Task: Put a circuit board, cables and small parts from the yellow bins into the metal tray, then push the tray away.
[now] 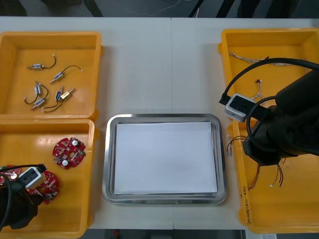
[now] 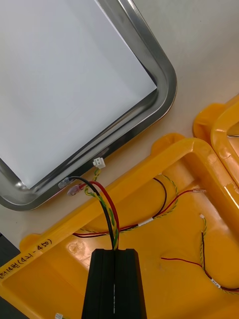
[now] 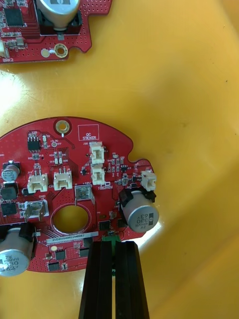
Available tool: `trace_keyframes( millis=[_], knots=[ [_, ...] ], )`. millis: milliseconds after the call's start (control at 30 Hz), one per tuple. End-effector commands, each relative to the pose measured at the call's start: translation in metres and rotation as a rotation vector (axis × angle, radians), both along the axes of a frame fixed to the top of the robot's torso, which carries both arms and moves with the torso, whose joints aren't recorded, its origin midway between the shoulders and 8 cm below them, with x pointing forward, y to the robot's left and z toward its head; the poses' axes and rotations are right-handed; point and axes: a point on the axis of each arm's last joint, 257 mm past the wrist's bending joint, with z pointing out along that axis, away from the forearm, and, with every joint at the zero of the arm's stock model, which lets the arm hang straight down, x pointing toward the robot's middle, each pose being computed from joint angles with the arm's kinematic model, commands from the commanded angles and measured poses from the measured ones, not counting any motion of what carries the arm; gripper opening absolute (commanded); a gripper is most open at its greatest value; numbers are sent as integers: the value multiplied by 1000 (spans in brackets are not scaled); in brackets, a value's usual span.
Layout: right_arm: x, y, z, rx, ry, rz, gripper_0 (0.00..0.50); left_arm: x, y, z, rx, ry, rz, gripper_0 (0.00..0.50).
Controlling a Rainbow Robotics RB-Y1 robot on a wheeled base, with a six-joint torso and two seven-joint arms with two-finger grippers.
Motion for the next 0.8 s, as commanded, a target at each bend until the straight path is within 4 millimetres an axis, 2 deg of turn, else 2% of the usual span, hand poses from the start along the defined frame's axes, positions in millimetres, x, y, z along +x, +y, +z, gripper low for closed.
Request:
trace_keyframes(
  millis=[33, 333, 800],
  knots=[
    [2, 10, 10, 4, -35, 27, 0, 2, 8, 2, 51, -7, -49, 0],
    [1, 11, 10, 5, -33, 29, 0, 6, 8, 6, 48, -13, -48, 0],
    [2, 10, 10, 5, -34, 27, 0, 12, 9, 31, 65, 10, -38, 0]
  ],
)
